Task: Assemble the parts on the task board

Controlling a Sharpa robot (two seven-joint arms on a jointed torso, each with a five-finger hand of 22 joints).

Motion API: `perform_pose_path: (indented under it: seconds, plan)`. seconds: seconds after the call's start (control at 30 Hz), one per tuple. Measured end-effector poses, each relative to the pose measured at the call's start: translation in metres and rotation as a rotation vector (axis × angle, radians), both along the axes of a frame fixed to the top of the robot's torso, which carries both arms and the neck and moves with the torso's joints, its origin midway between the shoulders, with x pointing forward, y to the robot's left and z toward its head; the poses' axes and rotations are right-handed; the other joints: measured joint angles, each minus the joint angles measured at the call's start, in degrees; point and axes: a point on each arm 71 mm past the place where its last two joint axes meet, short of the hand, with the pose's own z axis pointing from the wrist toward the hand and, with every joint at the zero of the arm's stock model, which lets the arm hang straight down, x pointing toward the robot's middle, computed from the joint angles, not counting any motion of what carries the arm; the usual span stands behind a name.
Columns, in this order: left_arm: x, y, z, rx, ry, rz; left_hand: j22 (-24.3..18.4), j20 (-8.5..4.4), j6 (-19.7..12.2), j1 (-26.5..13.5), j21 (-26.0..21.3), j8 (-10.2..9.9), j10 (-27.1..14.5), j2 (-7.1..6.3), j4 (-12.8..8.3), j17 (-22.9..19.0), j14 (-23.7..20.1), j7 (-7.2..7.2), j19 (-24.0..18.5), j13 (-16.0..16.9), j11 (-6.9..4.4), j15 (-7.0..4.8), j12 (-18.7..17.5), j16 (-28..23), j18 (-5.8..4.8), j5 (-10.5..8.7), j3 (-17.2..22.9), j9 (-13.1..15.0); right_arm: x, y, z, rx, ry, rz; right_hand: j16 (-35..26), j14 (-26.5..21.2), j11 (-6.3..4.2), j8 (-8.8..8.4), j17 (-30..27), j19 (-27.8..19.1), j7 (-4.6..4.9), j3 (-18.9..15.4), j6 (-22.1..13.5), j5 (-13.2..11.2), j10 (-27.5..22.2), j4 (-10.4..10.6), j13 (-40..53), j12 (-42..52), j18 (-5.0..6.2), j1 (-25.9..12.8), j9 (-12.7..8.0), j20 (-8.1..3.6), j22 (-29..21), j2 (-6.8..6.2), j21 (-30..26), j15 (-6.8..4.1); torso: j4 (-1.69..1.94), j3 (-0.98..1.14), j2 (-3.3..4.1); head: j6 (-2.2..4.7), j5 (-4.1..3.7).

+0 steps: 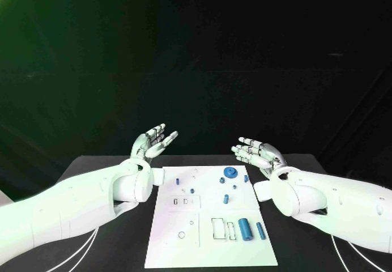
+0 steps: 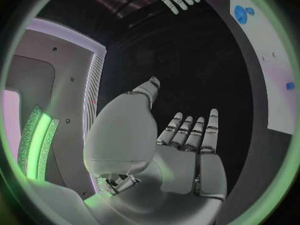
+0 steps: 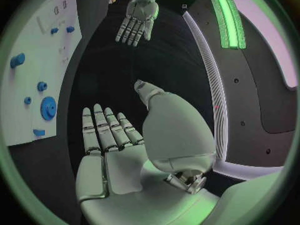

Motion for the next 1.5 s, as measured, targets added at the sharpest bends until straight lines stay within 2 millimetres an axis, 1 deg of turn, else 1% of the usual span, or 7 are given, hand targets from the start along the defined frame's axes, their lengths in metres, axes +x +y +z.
perform_pose_path:
  seconds: [0.23, 0.4, 0.67, 1.03, 1.27, 1.37, 1.5]
  plan:
    - [-0.005, 0.005, 0.005, -0.019, -0.007, -0.050, 0.32, 0.30, 3.29, 2.12, 0.74, 0.79, 3.99, 0.02, 0.72, 0.60, 3.77, 0.21, 2.45, 0.34, 1.06, 0.45, 0.62, 1.07, 0.00, 0.00, 0.72, 0.49, 0.012, -0.008, 0.008, -0.110, -0.046, 0.073, 1.89, 11.49, -0.71, 2.45, 1.19, 12.20, 0.92, 1.90, 10.38, -0.50, 12.92, -1.90, 0.61, 0.66, 1.45, 4.61, 1.64, 0.18, 0.87, -0.94, 2.76, -1.06, -0.07, -0.05, 0.31, -0.26, 0.00]
    - [-0.010, 0.020, 0.013, -0.021, -0.018, -0.064, 1.31, 0.29, 11.86, 2.81, 3.19, 3.16, 17.04, 0.71, 0.44, 2.52, 16.09, 0.86, 11.13, 1.19, 2.29, -0.45, 2.71, 4.17, 2.69, 0.00, 1.75, 1.89, 0.027, -0.021, 0.035, -0.310, -0.236, 0.101, 3.33, 18.72, -1.96, 4.22, 1.90, 21.01, 2.17, 3.44, 18.56, -1.13, 20.83, -3.44, 0.78, 0.87, 2.28, 6.65, 2.71, -0.67, 1.29, -2.31, 4.99, -2.56, -0.16, -0.05, 1.71, -0.56, -0.25]
    - [-0.021, 0.019, 0.024, -0.028, -0.039, -0.129, 2.90, -1.24, 24.32, 2.78, 8.36, 8.04, 34.03, 0.68, -1.70, 6.87, 32.42, 2.80, 23.81, 2.14, 0.93, -3.62, 4.78, 9.17, 4.46, 0.00, 5.35, 4.54, 0.034, -0.018, 0.054, -0.561, -0.398, 0.183, 5.77, 27.84, -3.71, 5.74, 3.56, 31.20, 3.63, 4.34, 25.50, -1.79, 28.29, -4.33, 0.99, 1.10, 2.28, 8.00, 3.40, -3.28, 2.39, -3.67, 8.77, -5.16, 0.43, 0.24, 3.59, -0.48, -0.84]
    - [-0.044, 0.013, 0.039, -0.040, -0.051, -0.238, 7.21, -5.79, 29.17, 0.74, 17.99, 11.41, 44.14, -1.36, -5.09, 17.89, 46.93, 3.38, 35.03, 2.39, -1.36, -7.80, 3.92, 17.98, 5.36, 0.00, 10.60, 7.81, 0.041, -0.009, 0.067, -0.884, -0.491, 0.275, 15.27, 43.23, -7.35, 6.84, 13.65, 41.81, 1.16, 4.50, 32.26, -2.03, 38.69, -4.16, 1.62, 1.09, 2.28, 8.11, 4.75, -9.23, 10.69, -5.81, 22.69, -10.36, 1.30, 0.44, 6.30, -0.30, -1.81]
    - [-0.062, 0.005, 0.047, -0.060, -0.045, -0.321, 13.41, -7.21, 29.98, -1.20, 27.98, 12.26, 47.41, -2.45, -6.58, 29.26, 49.86, 2.97, 37.01, 2.99, -2.37, -9.72, 3.44, 29.50, 5.36, 0.00, 13.10, 9.72, 0.042, -0.001, 0.066, -1.064, -0.511, 0.319, 28.97, 48.86, -8.94, 6.84, 27.20, 47.81, 0.02, 6.76, 33.51, -2.27, 41.56, -2.37, 2.52, 1.09, 2.25, 7.43, 6.30, -10.90, 29.52, -8.28, 41.22, -11.99, 1.90, 0.34, 8.20, 0.01, -2.60]
    - [-0.067, 0.002, 0.049, -0.066, -0.041, -0.347, 20.97, -8.26, 29.88, -3.39, 39.24, 13.10, 49.76, -3.16, -7.53, 39.60, 49.91, 2.65, 34.98, 4.32, -3.08, -10.26, 3.68, 41.84, 5.34, 0.00, 15.25, 11.88, 0.043, 0.002, 0.064, -1.127, -0.515, 0.331, 53.09, 50.48, -9.57, 6.84, 50.00, 55.32, -0.53, 8.42, 33.35, -2.70, 41.44, -0.69, 3.38, 1.09, -1.99, 6.50, 8.73, -11.49, 58.20, -10.42, 65.26, -12.54, 2.20, 0.26, 8.97, 0.15, -2.99]
    - [-0.071, -0.001, 0.050, -0.069, -0.037, -0.368, 22.95, -8.31, 29.87, -3.38, 42.10, 13.10, 49.86, -3.16, -7.68, 41.52, 49.82, 2.64, 34.23, 4.81, -3.17, -10.35, 3.73, 44.48, 5.35, 0.00, 15.40, 12.42, 0.044, 0.003, 0.062, -1.193, -0.513, 0.340, 62.86, 50.68, -9.14, 6.84, 58.30, 57.78, -0.68, 7.85, 33.14, -2.70, 39.19, -0.14, 3.41, 1.09, -3.11, 6.40, 9.83, -11.21, 68.80, -10.52, 73.82, -12.34, 2.50, 0.20, 9.89, 0.20, -3.35]
